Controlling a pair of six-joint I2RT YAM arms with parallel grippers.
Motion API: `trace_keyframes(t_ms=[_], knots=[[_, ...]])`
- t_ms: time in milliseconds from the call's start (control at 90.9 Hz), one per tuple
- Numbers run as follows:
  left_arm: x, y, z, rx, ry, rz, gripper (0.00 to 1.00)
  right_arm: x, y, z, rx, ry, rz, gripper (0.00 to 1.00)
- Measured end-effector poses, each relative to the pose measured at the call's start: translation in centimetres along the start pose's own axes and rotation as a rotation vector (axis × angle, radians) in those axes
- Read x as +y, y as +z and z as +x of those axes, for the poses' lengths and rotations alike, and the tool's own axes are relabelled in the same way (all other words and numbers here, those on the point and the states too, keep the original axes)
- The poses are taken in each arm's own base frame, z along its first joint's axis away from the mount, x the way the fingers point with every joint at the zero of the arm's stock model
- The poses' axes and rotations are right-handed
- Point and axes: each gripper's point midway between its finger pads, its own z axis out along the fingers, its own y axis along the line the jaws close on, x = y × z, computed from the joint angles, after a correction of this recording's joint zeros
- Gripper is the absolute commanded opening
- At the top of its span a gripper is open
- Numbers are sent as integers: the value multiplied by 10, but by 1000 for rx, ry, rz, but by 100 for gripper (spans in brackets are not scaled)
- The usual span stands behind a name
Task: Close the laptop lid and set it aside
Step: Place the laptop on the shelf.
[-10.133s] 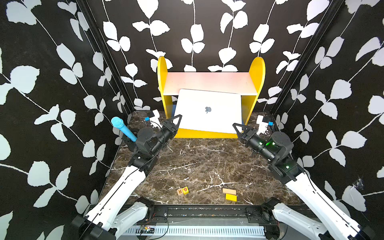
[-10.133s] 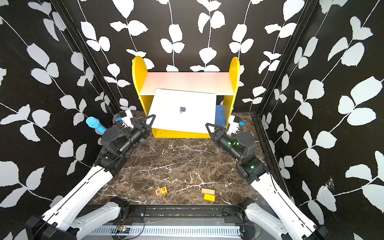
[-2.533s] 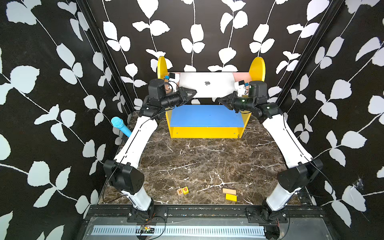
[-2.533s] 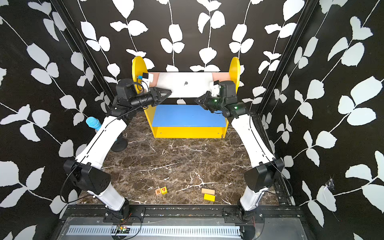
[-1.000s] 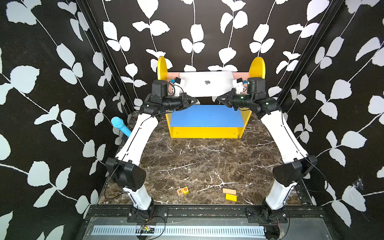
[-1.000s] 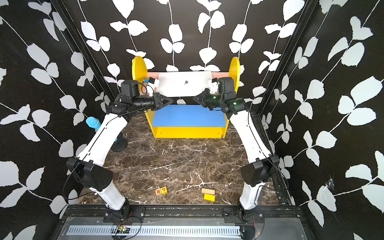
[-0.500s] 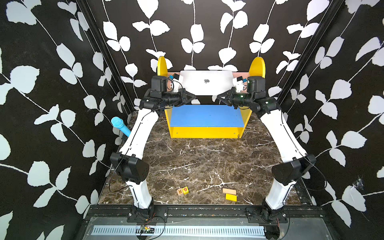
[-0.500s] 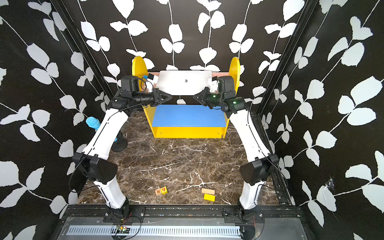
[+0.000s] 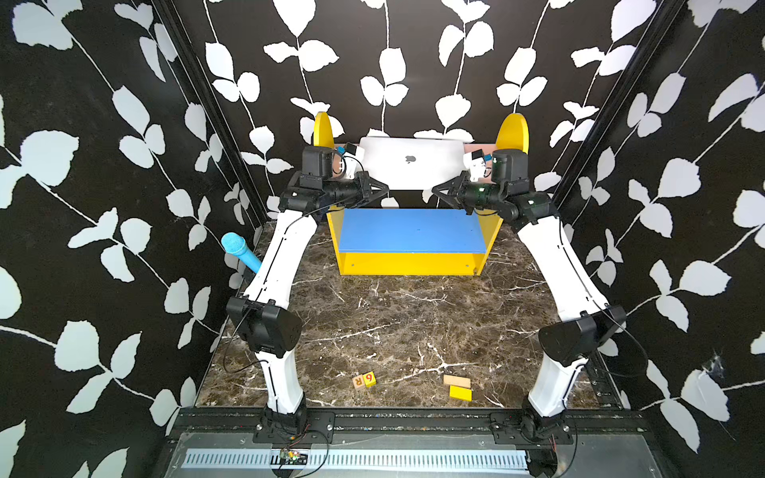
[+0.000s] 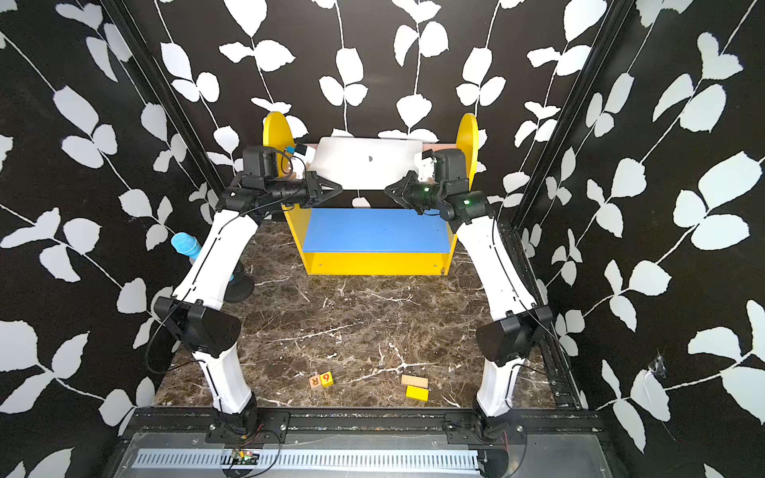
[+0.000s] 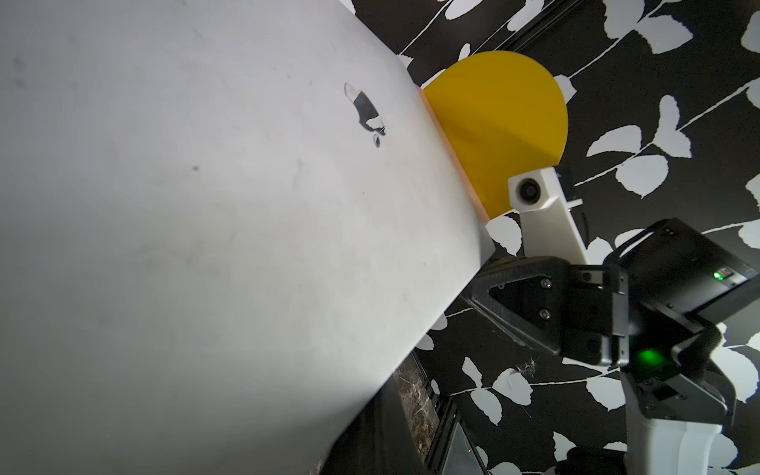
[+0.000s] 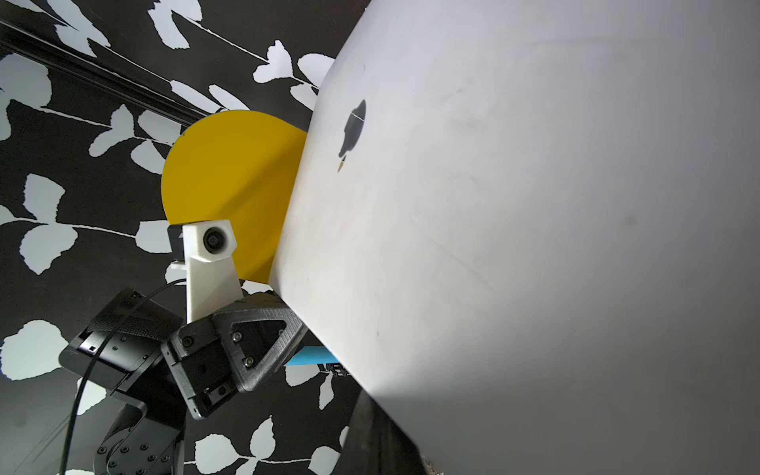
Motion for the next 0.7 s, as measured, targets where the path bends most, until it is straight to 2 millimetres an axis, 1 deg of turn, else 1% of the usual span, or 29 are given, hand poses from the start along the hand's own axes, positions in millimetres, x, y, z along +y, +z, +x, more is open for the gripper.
trace_keyframes(t_ms=[275, 550, 704], knots=[[-1, -2, -3, -7, 4, 1, 1, -7, -2, -6, -5, 10, 13, 6], [-1, -2, -5, -12, -2, -1, 1, -11, -3, -12, -8, 20, 24, 6], [-4, -3, -9, -18, 3, 6, 1, -12, -3, -13, -8, 22, 24, 6]])
